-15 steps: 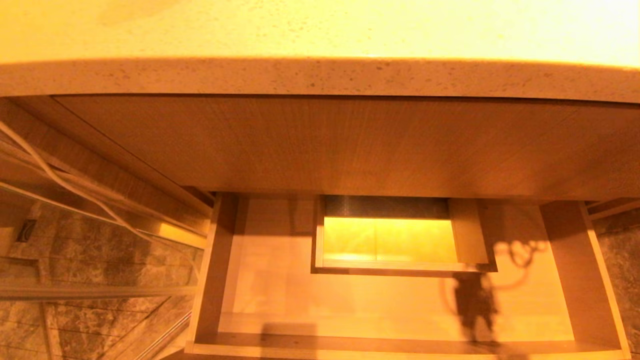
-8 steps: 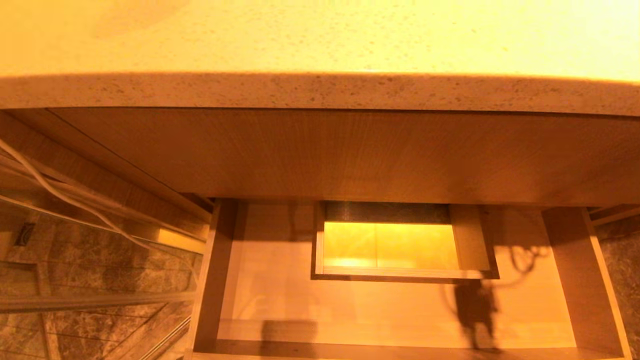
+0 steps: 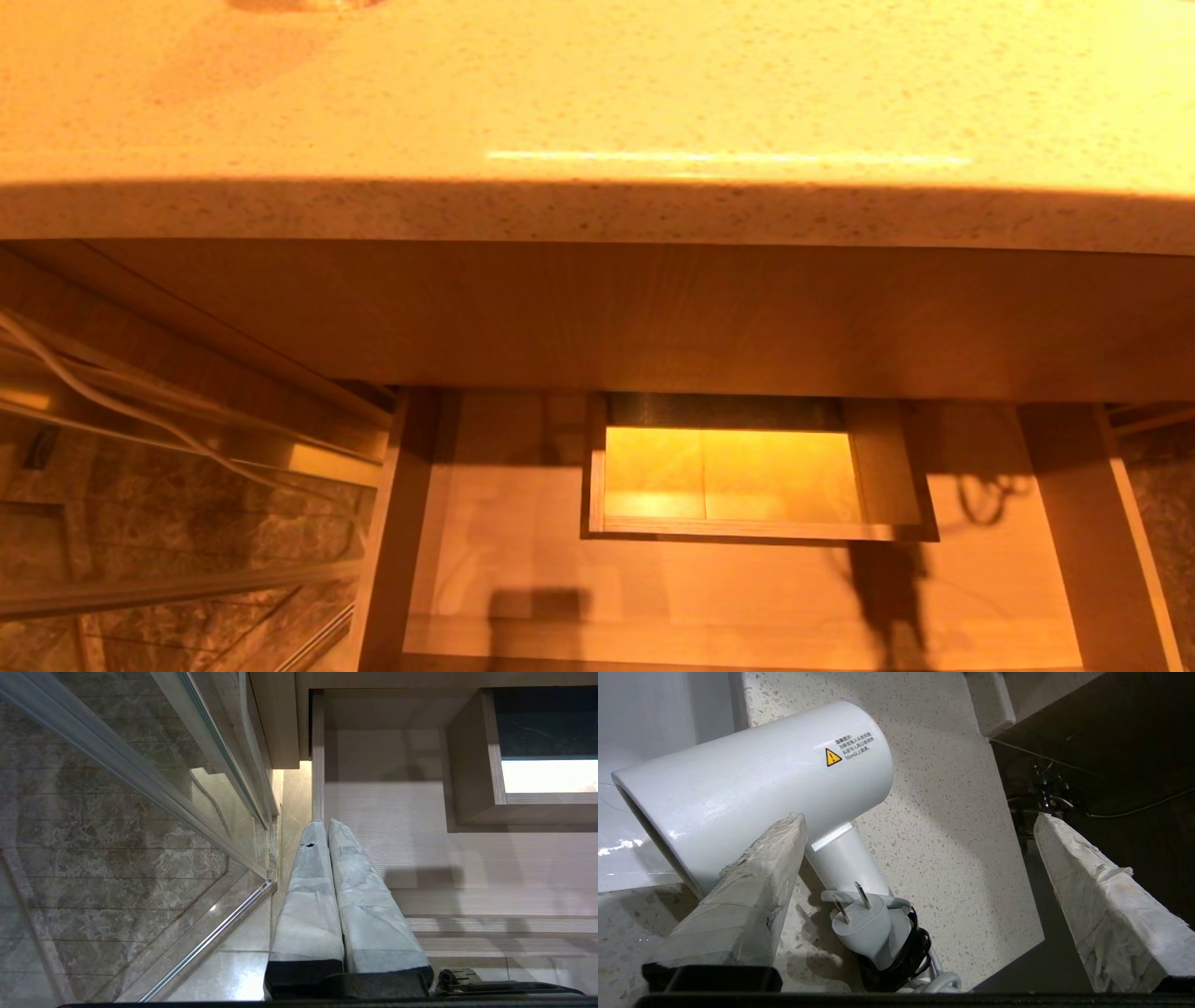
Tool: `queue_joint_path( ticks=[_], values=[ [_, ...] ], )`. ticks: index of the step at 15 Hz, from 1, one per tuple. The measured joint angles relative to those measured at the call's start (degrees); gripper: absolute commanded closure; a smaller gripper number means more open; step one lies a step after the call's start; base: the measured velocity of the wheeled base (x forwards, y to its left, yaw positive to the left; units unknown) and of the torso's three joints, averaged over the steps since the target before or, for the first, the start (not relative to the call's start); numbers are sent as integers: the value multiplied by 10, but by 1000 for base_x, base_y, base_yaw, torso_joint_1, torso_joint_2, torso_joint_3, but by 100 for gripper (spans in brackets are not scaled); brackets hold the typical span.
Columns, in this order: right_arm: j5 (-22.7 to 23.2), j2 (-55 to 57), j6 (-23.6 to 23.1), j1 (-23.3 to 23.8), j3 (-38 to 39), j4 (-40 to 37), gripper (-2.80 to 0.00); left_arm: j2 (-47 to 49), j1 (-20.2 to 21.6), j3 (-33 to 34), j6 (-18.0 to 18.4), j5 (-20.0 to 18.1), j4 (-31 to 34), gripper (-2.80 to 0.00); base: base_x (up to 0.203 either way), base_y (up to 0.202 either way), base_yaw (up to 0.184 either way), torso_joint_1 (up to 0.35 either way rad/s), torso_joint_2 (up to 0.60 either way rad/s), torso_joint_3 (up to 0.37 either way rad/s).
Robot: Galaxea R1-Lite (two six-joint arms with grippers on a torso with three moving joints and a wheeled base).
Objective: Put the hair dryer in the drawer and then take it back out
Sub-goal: Pick up the hairdryer
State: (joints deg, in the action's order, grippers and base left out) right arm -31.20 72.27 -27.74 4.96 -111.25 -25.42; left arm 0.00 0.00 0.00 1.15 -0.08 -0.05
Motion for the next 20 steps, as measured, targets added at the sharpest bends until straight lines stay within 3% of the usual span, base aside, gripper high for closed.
queue_joint_path(
  ticks=[7,12,17,20],
  values=[
    [-2,-17,87,15,-2,-70,-280,0,0,0,0,0,0,0,0,0,0,0,0,0],
    [5,-30,99,15,-2,-123,-280,0,0,0,0,0,0,0,0,0,0,0,0,0],
    [72,-38,133,15,-2,-181,-280,0,0,0,0,0,0,0,0,0,0,0,0,0],
    [91,-25,149,21,-1,-157,-280,0,0,0,0,0,0,0,0,0,0,0,0,0]
  ],
)
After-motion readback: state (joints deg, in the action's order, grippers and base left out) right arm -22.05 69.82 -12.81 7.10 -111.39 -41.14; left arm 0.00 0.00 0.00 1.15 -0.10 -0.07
